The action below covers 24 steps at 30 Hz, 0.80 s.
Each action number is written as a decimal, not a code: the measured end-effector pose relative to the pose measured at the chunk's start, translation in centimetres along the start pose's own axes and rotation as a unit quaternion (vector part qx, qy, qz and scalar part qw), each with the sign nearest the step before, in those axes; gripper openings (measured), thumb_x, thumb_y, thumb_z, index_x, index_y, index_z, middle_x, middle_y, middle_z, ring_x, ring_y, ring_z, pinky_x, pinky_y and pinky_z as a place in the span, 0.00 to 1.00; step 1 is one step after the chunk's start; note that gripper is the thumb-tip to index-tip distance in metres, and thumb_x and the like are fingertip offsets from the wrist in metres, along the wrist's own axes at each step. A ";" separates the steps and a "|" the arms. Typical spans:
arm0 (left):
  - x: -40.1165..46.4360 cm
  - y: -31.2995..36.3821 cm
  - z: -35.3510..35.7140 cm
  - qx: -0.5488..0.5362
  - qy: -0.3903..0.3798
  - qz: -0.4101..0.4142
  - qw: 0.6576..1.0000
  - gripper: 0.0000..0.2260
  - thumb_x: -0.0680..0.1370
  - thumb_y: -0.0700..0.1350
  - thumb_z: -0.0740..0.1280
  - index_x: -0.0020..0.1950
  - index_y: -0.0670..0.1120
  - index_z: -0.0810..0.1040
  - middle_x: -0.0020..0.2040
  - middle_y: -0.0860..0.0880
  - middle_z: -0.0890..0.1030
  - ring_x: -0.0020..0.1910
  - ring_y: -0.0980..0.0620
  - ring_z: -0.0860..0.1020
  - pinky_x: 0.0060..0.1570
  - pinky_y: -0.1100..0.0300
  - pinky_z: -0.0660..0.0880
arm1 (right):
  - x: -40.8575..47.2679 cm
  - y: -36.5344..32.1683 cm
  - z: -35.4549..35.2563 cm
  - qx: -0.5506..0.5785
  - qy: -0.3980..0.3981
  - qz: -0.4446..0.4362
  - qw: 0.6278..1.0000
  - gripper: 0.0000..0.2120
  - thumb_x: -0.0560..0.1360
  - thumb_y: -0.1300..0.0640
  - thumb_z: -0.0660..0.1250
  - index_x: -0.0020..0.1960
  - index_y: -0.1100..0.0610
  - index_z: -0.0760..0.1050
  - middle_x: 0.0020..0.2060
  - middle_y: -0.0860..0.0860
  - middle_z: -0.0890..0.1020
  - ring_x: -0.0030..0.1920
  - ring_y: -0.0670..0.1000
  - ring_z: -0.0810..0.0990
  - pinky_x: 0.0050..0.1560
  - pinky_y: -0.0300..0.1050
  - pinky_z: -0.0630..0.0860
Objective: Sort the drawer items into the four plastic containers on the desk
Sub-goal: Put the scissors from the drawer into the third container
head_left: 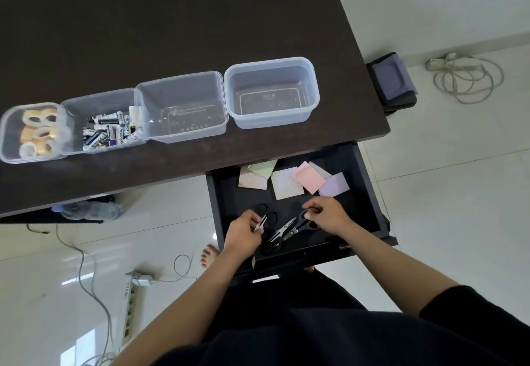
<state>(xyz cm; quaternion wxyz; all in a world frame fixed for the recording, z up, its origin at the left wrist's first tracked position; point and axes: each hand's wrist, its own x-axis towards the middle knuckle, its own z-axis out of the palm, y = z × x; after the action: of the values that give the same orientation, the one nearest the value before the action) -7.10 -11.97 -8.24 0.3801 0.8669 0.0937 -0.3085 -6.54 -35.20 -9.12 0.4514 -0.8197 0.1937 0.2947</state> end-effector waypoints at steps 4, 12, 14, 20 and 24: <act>0.5 -1.0 0.0 0.032 -0.061 -0.027 0.997 0.07 0.74 0.38 0.68 0.49 0.48 0.74 0.39 0.51 0.77 0.39 0.51 0.76 0.44 0.59 0.74 | 0.4 -0.7 2.8 -0.042 -0.075 0.011 0.996 0.18 0.69 0.60 0.73 0.59 0.55 0.77 0.47 0.52 0.81 0.49 0.50 0.80 0.51 0.38 0.73; 1.3 -1.2 -0.2 0.040 -0.072 -0.036 0.996 0.09 0.74 0.36 0.66 0.48 0.49 0.73 0.40 0.51 0.77 0.40 0.51 0.77 0.43 0.57 0.74 | 1.4 -1.4 3.7 -0.200 -0.146 -0.008 0.969 0.24 0.63 0.57 0.79 0.58 0.53 0.78 0.47 0.50 0.76 0.51 0.52 0.79 0.49 0.38 0.72; 1.4 -1.3 -0.1 0.043 -0.076 -0.037 0.995 0.09 0.74 0.36 0.65 0.48 0.49 0.73 0.41 0.52 0.77 0.41 0.50 0.76 0.45 0.56 0.75 | 1.3 -1.4 3.0 -0.183 -0.159 -0.001 0.970 0.22 0.63 0.59 0.80 0.55 0.55 0.79 0.41 0.47 0.76 0.40 0.47 0.77 0.37 0.35 0.73; 1.7 -1.5 0.2 0.046 -0.082 -0.045 0.995 0.09 0.75 0.36 0.64 0.48 0.49 0.72 0.43 0.50 0.76 0.43 0.49 0.76 0.46 0.56 0.75 | 0.4 0.1 2.3 -0.121 -0.127 0.015 0.984 0.19 0.61 0.62 0.80 0.50 0.56 0.80 0.39 0.49 0.76 0.40 0.48 0.76 0.38 0.36 0.72; 1.4 -1.7 0.6 0.058 -0.089 -0.047 0.993 0.09 0.75 0.36 0.64 0.48 0.50 0.72 0.44 0.50 0.77 0.42 0.50 0.76 0.44 0.56 0.74 | 0.4 0.3 0.8 -0.107 -0.101 0.000 0.989 0.18 0.60 0.61 0.79 0.48 0.54 0.79 0.37 0.49 0.76 0.45 0.53 0.79 0.42 0.38 0.72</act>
<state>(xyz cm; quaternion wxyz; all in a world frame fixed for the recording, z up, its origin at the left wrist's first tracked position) -6.89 -11.34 -10.41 0.3212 0.8514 0.0823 -0.4065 -6.65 -34.72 -9.96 0.3784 -0.8294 0.1143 0.3947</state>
